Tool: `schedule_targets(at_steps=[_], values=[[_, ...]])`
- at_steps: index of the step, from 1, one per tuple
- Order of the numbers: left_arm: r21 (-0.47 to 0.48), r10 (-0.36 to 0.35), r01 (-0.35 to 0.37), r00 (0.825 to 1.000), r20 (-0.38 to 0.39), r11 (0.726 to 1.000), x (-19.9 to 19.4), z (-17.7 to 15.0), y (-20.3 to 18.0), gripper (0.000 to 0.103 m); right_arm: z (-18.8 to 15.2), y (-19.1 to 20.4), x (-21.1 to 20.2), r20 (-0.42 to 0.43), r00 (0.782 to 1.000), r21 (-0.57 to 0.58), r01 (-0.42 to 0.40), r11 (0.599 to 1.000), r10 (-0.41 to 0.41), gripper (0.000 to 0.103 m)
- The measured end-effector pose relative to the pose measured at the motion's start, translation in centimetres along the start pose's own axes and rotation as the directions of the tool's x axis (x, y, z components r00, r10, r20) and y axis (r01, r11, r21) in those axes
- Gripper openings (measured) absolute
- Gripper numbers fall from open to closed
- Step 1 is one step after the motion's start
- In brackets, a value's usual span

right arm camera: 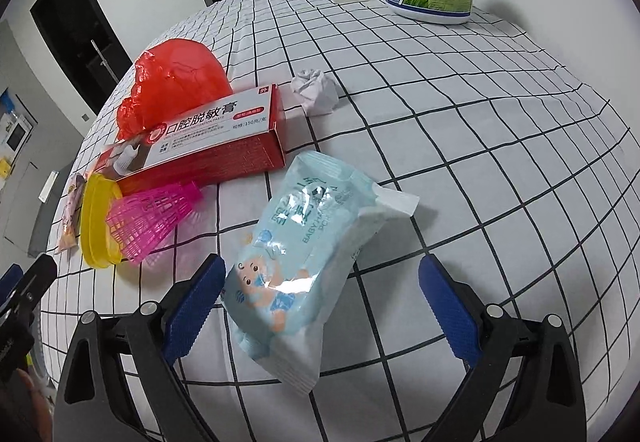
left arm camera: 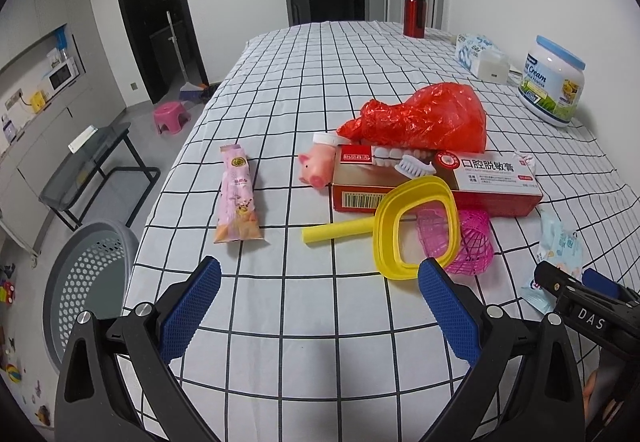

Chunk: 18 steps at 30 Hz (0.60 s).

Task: Collect trash
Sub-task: 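Grasp the blue wet-wipe pack with the right tool while the left tool grasps the yellow net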

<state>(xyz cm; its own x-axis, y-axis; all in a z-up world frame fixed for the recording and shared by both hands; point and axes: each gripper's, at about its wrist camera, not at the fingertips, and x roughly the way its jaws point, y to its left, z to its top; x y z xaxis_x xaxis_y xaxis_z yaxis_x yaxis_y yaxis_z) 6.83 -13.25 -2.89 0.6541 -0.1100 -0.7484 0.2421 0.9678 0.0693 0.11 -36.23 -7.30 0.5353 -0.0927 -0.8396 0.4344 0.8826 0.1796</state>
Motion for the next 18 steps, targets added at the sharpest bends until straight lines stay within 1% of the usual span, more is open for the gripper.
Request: schedule_targets(at_steps=[1, 2, 3, 4, 8, 11, 18], values=[[0.0, -0.002, 0.002, 1.0, 0.0, 1.0, 0.0, 0.0, 0.0, 0.097, 0.0, 0.0, 0.0, 0.002, 1.0, -0.002, -0.003, 1.0, 0.003, 0.076], [0.001, -0.004, 0.004, 1.0, 0.0, 1.0, 0.0, -0.1, -0.1, 0.097, 0.0, 0.0, 0.1, 0.001, 1.0, -0.004, -0.008, 1.0, 0.008, 0.067], [0.001, -0.005, 0.005, 1.0, 0.001, 1.0, 0.0, -0.1, -0.2, 0.097, 0.0, 0.0, 0.0, 0.0, 1.0, -0.008, -0.019, 1.0, 0.019, 0.064], [0.002, -0.008, 0.008, 1.0, 0.002, 1.0, -0.1, -0.2, -0.2, 0.097, 0.0, 0.1, 0.0, 0.0, 1.0, -0.013, -0.03, 0.999, 0.03, 0.059], [0.008, -0.029, 0.029, 1.0, -0.001, 1.0, -0.2, -0.3, -0.5, 0.097, -0.1, 0.4, -0.5, 0.017, 0.998, -0.025, -0.06, 0.998, 0.06, 0.053], [0.007, -0.035, 0.035, 0.999, -0.003, 0.999, -0.1, -0.3, -0.8, 0.097, -0.4, 0.1, -1.1, 0.034, 0.996, -0.028, -0.084, 0.996, 0.084, 0.05], [0.005, -0.046, 0.046, 0.999, 0.015, 0.999, 0.1, 0.2, -1.7, 0.097, -1.0, -0.8, -2.6, 0.071, 0.991, -0.035, -0.116, 0.993, 0.118, 0.048]])
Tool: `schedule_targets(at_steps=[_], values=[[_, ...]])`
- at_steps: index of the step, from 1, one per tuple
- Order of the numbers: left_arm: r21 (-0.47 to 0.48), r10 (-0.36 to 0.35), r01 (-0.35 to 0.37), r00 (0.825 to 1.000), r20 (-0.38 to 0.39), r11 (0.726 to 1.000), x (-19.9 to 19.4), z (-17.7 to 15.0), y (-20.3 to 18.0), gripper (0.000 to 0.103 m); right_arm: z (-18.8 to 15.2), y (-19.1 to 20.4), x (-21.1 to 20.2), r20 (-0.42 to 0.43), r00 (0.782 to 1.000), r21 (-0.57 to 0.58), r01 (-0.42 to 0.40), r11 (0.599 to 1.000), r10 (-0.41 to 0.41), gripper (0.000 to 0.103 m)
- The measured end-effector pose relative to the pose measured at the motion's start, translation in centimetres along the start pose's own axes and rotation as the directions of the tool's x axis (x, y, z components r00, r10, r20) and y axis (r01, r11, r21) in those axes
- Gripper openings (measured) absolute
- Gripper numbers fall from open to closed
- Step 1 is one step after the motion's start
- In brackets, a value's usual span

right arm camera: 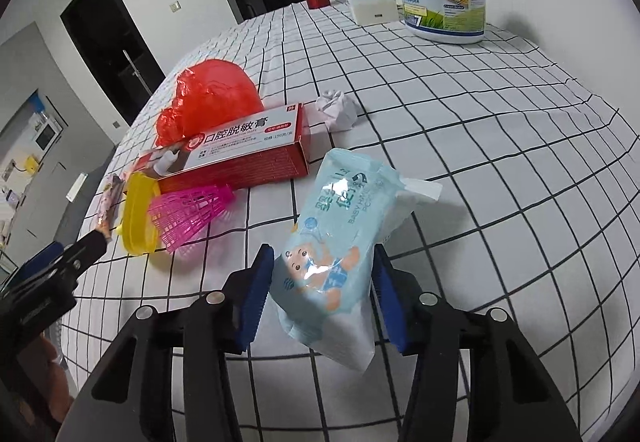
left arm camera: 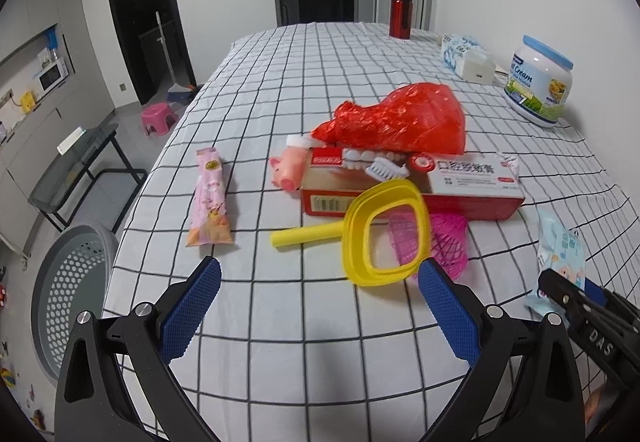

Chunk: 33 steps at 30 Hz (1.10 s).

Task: Collect trash
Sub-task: 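Grasp the blue wet-wipe pack with the right tool while the left tool grasps the yellow net, then carry both items over the grey basket and open both tools to drop them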

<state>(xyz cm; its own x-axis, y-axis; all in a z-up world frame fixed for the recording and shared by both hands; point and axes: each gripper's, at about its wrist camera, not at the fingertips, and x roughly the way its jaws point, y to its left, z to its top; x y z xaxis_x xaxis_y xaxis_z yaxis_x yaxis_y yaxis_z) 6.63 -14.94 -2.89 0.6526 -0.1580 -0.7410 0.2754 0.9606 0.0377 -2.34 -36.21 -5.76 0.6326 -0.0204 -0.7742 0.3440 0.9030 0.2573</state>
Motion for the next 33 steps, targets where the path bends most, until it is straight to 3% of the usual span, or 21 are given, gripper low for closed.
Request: schedule_targets(at_steps=[12, 18, 21, 23, 25, 33], values=[[0.05, -0.019, 0.019, 1.0, 0.013, 0.999, 1.8, 0.8, -2.3, 0.093, -0.4, -1.0, -0.2, 0.01, 0.998, 0.011, -0.056, 0.998, 0.055, 0.048], [0.061, -0.053, 0.054, 0.998, -0.019, 0.997, 2.8, 0.6, -2.8, 0.067, -0.5, -1.0, -0.2, 0.014, 0.997, 0.009, -0.07, 0.998, 0.069, 0.048], [0.06, -0.09, 0.092, 0.995, -0.04, 0.994, 3.2, 0.4, -2.9, 0.049, -0.6, -1.1, -0.1, 0.013, 0.997, 0.011, -0.071, 0.997, 0.071, 0.048], [0.058, -0.115, 0.118, 0.992, -0.051, 0.991, 3.3, 0.3, -3.0, 0.026, -0.6, -1.1, -0.1, 0.014, 0.997, 0.011, -0.072, 0.997, 0.071, 0.048], [0.054, -0.132, 0.136, 0.989, -0.061, 0.989, 3.3, 0.2, -3.0, 0.014, -0.6, -1.0, -0.2, 0.014, 0.997, 0.009, -0.073, 0.997, 0.073, 0.048], [0.051, -0.141, 0.142, 0.99, -0.025, 0.989, 1.7, 0.0, -1.9, 0.01, -1.0, 0.0, -0.7, 0.02, 0.996, -0.013, -0.086, 0.996, 0.086, 0.048]])
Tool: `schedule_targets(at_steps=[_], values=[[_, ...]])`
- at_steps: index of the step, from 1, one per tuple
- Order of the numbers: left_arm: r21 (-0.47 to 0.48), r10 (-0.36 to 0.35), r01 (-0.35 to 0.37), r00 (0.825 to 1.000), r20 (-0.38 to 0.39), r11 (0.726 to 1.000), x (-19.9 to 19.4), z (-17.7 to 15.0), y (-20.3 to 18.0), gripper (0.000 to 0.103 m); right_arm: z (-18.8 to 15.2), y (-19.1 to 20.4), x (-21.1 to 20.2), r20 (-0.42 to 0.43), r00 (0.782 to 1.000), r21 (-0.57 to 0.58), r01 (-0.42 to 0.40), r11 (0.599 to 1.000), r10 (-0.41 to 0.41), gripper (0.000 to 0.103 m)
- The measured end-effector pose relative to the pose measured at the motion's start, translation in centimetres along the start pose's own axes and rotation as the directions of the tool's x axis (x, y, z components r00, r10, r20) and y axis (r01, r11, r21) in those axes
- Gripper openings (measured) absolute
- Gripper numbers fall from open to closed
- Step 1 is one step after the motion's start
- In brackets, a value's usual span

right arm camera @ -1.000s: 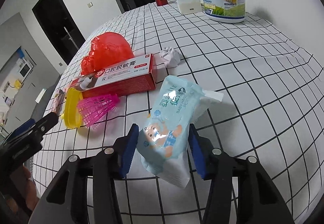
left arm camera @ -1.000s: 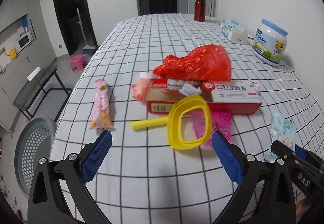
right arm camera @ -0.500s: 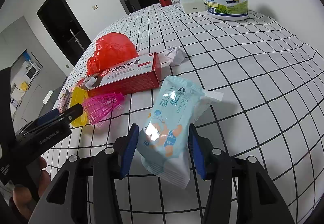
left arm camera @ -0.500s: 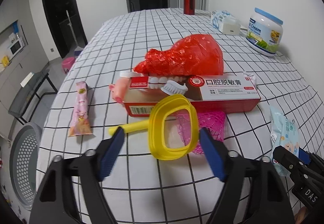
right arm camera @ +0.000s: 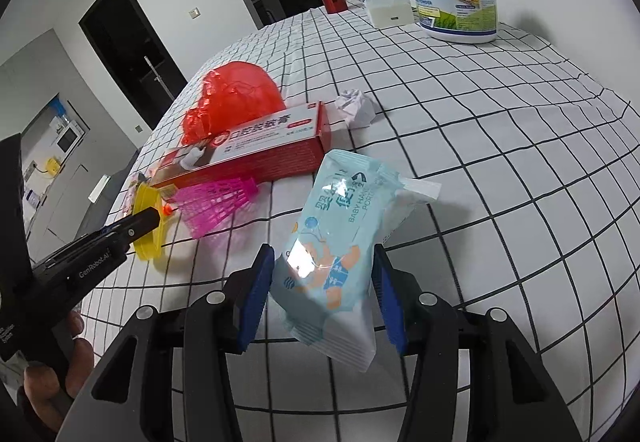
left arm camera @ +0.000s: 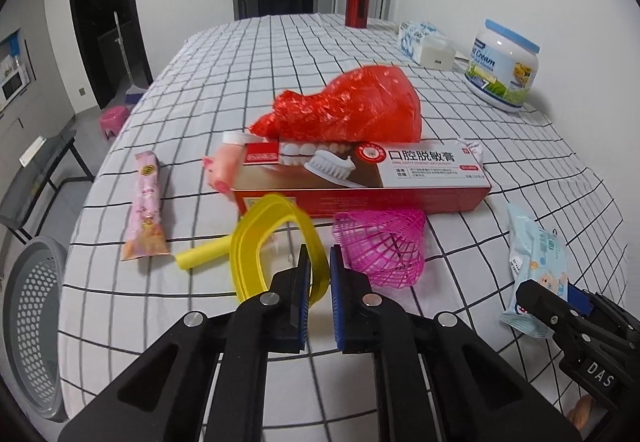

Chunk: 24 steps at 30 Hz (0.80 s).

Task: Collect trash
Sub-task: 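Carry both items over the grey basket and open both tools to drop them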

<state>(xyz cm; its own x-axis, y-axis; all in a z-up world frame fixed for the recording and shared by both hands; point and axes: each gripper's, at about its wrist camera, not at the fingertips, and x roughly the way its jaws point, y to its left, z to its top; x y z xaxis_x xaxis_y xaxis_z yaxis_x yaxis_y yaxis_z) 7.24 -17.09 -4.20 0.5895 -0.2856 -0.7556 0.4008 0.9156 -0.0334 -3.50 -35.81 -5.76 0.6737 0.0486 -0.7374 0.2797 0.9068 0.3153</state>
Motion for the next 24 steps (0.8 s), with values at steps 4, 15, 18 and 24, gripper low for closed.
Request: schedule_targets(at_steps=[4, 15, 18, 24], values=[[-0.014, 0.002, -0.002, 1.0, 0.014, 1.0, -1.4, -0.4, 1.1, 0.01, -0.1, 1.0, -0.6, 0.004, 1.0, -0.016, -0.015, 1.0, 0.015, 0.048], [-0.086, 0.047, -0.042, 0.997, 0.06, 0.995, -5.9, -2.1, 6.5, 0.01, -0.9, 7.3, -1.7, -0.003, 0.997, -0.119, -0.074, 0.99, 0.074, 0.048], [-0.12, 0.081, -0.072, 0.994, 0.072, 0.99, -7.1, -2.8, 9.0, 0.01, -1.2, 10.0, -1.4, -0.017, 0.995, -0.159, -0.104, 0.982, 0.103, 0.048], [-0.201, 0.155, -0.136, 0.985, 0.081, 0.97, -9.3, -4.4, 15.5, 0.01, -1.8, 17.1, -0.1, -0.061, 0.983, -0.264, -0.181, 0.947, 0.171, 0.048]])
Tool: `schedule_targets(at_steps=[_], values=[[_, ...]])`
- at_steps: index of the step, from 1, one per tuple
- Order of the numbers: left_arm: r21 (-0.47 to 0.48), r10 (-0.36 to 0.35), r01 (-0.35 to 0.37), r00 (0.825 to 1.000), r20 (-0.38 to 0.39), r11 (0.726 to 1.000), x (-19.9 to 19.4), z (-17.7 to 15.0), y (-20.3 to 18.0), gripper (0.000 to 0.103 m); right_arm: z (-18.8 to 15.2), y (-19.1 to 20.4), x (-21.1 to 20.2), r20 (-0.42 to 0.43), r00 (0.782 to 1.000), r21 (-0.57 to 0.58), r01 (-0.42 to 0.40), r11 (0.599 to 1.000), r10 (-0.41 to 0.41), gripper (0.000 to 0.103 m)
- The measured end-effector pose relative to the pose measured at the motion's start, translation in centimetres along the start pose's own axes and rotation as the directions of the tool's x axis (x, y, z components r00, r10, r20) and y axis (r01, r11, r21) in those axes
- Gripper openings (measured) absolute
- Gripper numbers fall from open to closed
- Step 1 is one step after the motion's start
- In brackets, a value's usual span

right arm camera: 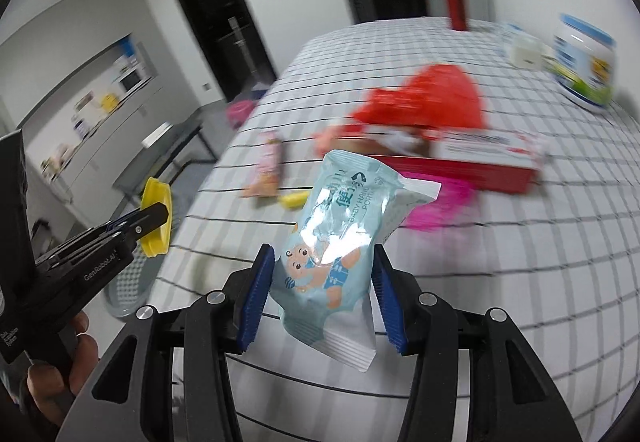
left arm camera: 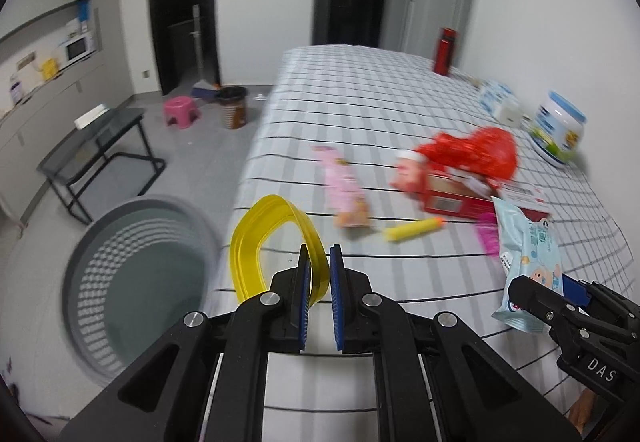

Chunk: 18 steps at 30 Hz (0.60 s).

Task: Collect trash
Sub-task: 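Carry both items over the grey basket and open both tools to drop them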

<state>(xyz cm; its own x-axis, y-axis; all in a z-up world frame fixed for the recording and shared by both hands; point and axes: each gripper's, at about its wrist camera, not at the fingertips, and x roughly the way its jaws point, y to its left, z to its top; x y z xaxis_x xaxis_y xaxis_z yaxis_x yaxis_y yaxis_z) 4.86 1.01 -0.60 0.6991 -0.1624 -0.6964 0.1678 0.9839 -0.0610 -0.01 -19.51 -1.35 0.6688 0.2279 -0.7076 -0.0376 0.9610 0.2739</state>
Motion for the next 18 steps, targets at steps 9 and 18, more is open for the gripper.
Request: schedule_targets(at_steps=[9, 18], values=[[-0.111, 0.153, -0.152, 0.988, 0.0, 0.982, -0.9, -0.5, 10.2, 0.01, 1.2, 10.4, 5.7, -0.104, 0.982, -0.145, -0.17, 0.975, 0.156, 0.048], [-0.187, 0.245, -0.249, 0.969, -0.045, 0.95, 0.0, -1.3, 17.7, 0.01, 2.3, 19.3, 10.6, -0.19, 0.943, -0.26, -0.318, 0.912, 0.275, 0.048]])
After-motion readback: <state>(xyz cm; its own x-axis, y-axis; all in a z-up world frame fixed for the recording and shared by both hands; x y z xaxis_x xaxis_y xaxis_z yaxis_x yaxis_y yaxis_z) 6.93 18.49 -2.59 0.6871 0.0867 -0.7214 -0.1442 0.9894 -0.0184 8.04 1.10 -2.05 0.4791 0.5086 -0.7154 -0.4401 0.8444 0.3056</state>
